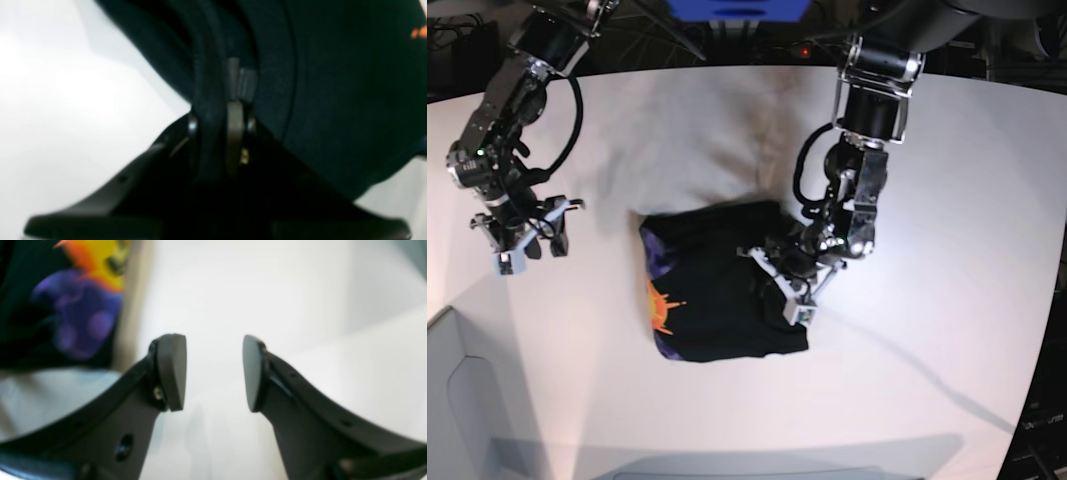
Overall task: Fold the T-shirt properly
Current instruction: 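Drag the shirt with the left gripper, rotating it toward the right gripper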
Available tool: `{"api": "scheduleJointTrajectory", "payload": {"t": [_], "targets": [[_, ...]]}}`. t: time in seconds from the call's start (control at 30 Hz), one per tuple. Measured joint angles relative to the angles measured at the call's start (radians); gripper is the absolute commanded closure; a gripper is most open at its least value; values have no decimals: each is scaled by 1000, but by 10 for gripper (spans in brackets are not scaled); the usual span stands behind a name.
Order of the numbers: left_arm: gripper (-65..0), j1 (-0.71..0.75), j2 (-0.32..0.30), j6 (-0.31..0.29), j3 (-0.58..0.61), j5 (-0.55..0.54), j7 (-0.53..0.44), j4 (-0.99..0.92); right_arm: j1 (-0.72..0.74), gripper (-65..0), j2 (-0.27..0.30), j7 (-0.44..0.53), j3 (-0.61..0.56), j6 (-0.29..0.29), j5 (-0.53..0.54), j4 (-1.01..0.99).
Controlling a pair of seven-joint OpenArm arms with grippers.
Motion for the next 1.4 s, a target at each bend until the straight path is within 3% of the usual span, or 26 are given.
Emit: {"api": "scheduleJointTrajectory", "payload": {"t": [0.27, 0.4, 0.5, 0.57, 0.67, 0.83, 0.93, 1.03, 1.17, 1.27, 1.4], "targets": [[0, -141, -204, 2, 527, 6, -68, 12, 52, -252, 3, -2, 118, 0, -3, 0], [0, -202, -291, -173, 675, 24, -171, 23, 51, -252, 3, -2, 127, 0, -3, 0], [0, -228, -344, -322, 742, 16, -184, 70, 51, -252, 2, -2, 127, 0, -3, 0], [0, -259, -359, -382, 789, 16, -172, 95, 51, -252, 2, -2, 127, 0, -3, 0], [0, -314, -360, -430, 853, 16, -145, 97, 49, -252, -1, -2, 125, 0, -3, 0], [-20, -407, -333, -437, 948, 18, -100, 95, 50, -252, -29, -2, 122, 0, -3, -2], [-107, -457, -285, -438, 1021, 34, -47, 91, 50, -252, -34, 0, 120, 0, -3, -3], [-256, -494, -233, -437, 1068, 40, 46, 87, 49, -252, -33, -2, 122, 0, -3, -3], [-427, -516, -200, -441, 1073, 28, 56, 114, 47, -252, -31, -2, 121, 0, -3, -3], [-469, -527, -208, -455, 1062, 17, 56, 155, 45, -252, -32, -3, 121, 0, -4, -3], [-461, -529, -221, -455, 911, 19, 61, 216, 40, -252, -31, -2, 121, 0, -3, -3]]}}
